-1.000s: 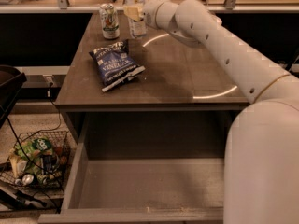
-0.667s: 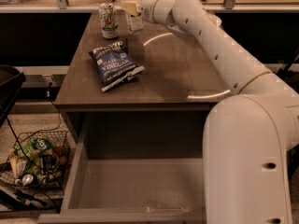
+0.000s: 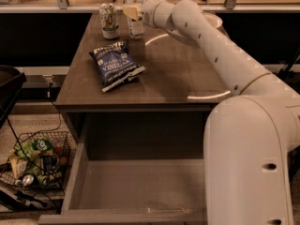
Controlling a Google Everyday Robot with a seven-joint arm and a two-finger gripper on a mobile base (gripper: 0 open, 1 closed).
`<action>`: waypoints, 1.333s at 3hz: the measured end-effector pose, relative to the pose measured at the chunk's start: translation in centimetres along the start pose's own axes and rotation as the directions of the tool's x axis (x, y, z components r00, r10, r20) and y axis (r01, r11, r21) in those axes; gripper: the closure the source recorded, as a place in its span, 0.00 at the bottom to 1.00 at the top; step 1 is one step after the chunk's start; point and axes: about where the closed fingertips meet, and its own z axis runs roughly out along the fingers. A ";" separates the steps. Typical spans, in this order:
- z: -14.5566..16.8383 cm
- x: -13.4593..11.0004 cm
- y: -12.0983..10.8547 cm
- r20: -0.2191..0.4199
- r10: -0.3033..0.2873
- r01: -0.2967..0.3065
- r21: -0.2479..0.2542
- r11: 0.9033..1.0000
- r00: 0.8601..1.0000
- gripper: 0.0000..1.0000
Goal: Move blue plastic bottle near 7up can
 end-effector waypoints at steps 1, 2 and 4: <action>-0.2 1.2 -0.3 -0.014 0.021 -0.021 0.013 1.000 1.000 1.00; 0.0 1.3 0.0 -0.014 0.022 -0.022 0.009 1.000 1.000 0.84; 0.4 1.4 0.4 -0.016 0.024 -0.024 0.002 1.000 1.000 0.38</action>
Offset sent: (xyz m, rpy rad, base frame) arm 0.0003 -0.0041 -0.0101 0.0057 0.0203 -0.0128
